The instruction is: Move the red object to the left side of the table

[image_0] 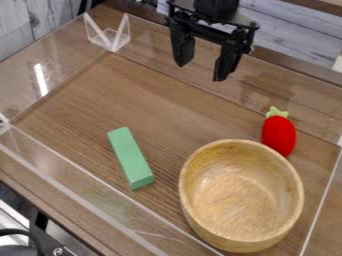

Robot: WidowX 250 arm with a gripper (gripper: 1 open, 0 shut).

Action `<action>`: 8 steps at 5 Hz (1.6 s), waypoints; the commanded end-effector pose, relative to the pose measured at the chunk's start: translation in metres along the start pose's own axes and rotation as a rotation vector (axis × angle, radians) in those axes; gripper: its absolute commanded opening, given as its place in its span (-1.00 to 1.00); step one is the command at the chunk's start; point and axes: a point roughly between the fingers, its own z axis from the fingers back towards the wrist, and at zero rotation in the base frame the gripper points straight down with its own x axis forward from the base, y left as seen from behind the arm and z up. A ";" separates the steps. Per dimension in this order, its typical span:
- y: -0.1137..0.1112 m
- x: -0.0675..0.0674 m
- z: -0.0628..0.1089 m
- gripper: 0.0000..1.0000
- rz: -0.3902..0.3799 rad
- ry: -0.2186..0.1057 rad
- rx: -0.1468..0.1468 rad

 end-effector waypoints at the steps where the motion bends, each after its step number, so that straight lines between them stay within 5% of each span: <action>1: 0.000 -0.004 -0.015 1.00 0.042 0.030 -0.007; 3: -0.052 0.009 -0.027 1.00 0.357 -0.016 -0.063; 5: -0.110 0.028 -0.034 1.00 0.672 -0.059 -0.149; 6: -0.122 0.031 -0.038 1.00 0.784 -0.074 -0.166; 8: -0.104 0.059 -0.043 1.00 0.957 -0.113 -0.204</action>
